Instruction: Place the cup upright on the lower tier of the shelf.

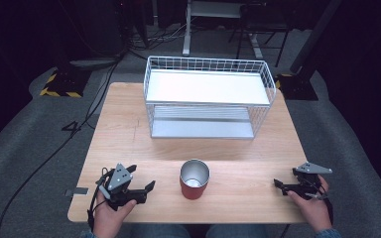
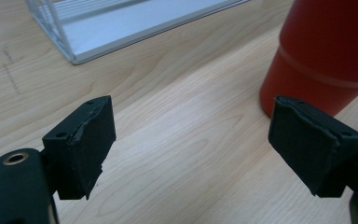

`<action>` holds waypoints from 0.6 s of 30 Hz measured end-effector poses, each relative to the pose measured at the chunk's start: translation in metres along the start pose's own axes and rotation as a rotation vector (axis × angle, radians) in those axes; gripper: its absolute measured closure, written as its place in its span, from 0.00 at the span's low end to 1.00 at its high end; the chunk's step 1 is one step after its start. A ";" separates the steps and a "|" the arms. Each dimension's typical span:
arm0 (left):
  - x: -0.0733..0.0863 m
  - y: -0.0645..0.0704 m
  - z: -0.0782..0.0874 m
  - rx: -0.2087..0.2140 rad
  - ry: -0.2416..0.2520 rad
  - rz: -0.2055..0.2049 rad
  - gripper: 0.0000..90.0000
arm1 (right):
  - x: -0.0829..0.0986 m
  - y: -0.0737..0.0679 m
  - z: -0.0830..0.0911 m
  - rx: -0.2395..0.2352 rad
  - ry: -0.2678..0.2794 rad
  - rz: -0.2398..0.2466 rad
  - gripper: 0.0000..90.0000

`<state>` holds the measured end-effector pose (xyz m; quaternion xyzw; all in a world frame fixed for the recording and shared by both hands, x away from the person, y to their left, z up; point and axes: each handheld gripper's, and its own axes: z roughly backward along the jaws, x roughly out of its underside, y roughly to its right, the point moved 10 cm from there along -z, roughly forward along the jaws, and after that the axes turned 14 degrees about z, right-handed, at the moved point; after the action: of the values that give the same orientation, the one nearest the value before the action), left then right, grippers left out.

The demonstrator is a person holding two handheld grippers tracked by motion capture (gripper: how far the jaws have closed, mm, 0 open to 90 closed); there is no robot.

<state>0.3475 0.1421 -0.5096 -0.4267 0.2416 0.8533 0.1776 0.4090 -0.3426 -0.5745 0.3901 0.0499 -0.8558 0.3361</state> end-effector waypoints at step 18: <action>0.009 0.046 -0.023 0.102 -0.035 0.014 0.17 | 0.000 0.000 0.000 -0.001 -0.002 -0.003 0.06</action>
<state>0.3338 0.0923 -0.5165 -0.4003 0.2845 0.8485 0.1974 0.4086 -0.3425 -0.5746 0.3891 0.0507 -0.8566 0.3349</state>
